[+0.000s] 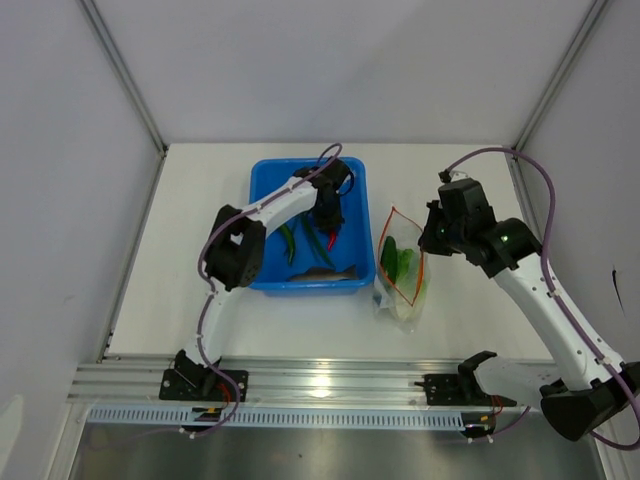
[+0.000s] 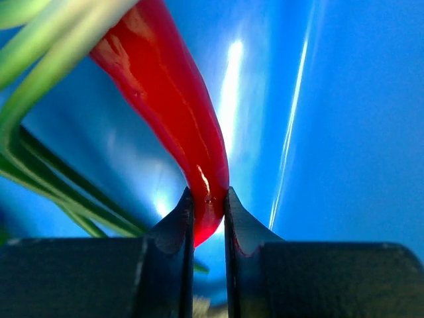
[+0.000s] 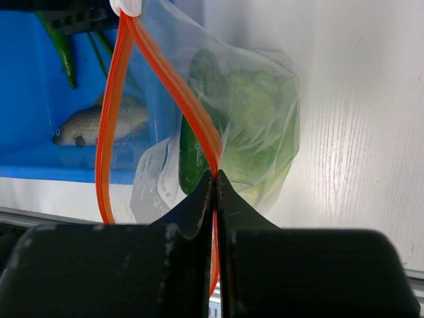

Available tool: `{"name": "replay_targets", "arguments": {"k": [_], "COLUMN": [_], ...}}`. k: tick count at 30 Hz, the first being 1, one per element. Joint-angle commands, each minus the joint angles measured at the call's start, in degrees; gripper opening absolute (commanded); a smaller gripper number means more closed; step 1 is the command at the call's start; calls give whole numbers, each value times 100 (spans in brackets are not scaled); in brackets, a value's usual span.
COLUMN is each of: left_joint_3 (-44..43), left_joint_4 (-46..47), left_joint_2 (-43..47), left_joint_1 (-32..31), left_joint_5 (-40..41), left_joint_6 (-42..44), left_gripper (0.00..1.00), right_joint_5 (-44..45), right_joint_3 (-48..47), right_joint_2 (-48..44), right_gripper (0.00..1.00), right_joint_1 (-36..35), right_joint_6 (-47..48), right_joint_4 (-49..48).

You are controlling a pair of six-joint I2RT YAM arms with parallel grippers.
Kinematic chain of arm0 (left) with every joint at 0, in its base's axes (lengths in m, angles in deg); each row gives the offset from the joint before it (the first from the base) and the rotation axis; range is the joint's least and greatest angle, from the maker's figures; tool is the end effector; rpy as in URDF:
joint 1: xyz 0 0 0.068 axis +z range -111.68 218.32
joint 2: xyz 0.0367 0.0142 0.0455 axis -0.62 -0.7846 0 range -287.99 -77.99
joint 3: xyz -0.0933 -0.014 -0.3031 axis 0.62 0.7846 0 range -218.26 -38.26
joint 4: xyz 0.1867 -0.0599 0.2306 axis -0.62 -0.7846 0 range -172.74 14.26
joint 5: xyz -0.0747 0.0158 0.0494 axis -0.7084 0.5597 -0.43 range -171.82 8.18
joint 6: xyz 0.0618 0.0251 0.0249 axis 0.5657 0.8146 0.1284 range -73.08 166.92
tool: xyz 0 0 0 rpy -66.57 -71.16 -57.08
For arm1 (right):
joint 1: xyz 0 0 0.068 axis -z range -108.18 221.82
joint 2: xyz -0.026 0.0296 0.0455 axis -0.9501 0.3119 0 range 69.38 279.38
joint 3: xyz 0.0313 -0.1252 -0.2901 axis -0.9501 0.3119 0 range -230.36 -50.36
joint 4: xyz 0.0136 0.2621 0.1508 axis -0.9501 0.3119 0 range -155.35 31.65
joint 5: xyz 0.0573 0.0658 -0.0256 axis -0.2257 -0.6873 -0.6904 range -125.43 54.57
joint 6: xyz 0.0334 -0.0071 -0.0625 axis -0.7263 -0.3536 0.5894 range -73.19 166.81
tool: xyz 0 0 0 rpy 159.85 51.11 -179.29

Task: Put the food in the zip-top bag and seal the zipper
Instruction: Pick up the fake vegetable from the bin, then place the fake vegetable in the zipper food storage bag.

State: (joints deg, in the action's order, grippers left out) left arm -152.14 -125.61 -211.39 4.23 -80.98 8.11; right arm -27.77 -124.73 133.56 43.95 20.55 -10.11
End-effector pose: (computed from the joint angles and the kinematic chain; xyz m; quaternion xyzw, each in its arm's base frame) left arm 0.4740 -0.3198 0.1746 -0.0418 0.9830 -0.1004 0.1482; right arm 0.2262 0.1109 0.4092 0.0126 0.9223 0.1185 0.3677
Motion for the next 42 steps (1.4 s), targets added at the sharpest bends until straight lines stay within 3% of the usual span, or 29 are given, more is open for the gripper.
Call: {"name": "replay_targets", "arguments": {"k": [1,11,20,23,28,29,32,42], "left_joint_3": [340,1684,3573,3839,3655,3680,3750,4110], "left_joint_4": [452,381,1215,1181,1163,1259,1690,2524], "left_joint_2": [1122,3565,5954,6448,6608,6608,6564,5853], "left_joint_1": [-195,-476,-924,-951,-995,-1038,-1179,-1276], "left_joint_5": [-58,-471,-1779,-1850,-2982,-3559,-4282,-5479], "left_joint_6": [215,567,919,805,568,376,-133,-1594], "left_gripper": [1,1,1,1,1,1,1,1], "right_joint_5": [78,332,245,201,218,288,603,1071], "right_joint_3": [-253,-359,-561,-631,-684,-676,-658,-763], "right_joint_2": [94,305,446,569,683,727,789,753], "right_gripper": [0,0,0,0,0,0,0,0], "right_joint_1": [28,37,19,2,-130,-156,-375,-1140], "right_joint_6": [95,218,332,332,210,192,95,-230], "right_joint_4": [-189,-67,-66,-66,-224,-251,-391,-550]}}
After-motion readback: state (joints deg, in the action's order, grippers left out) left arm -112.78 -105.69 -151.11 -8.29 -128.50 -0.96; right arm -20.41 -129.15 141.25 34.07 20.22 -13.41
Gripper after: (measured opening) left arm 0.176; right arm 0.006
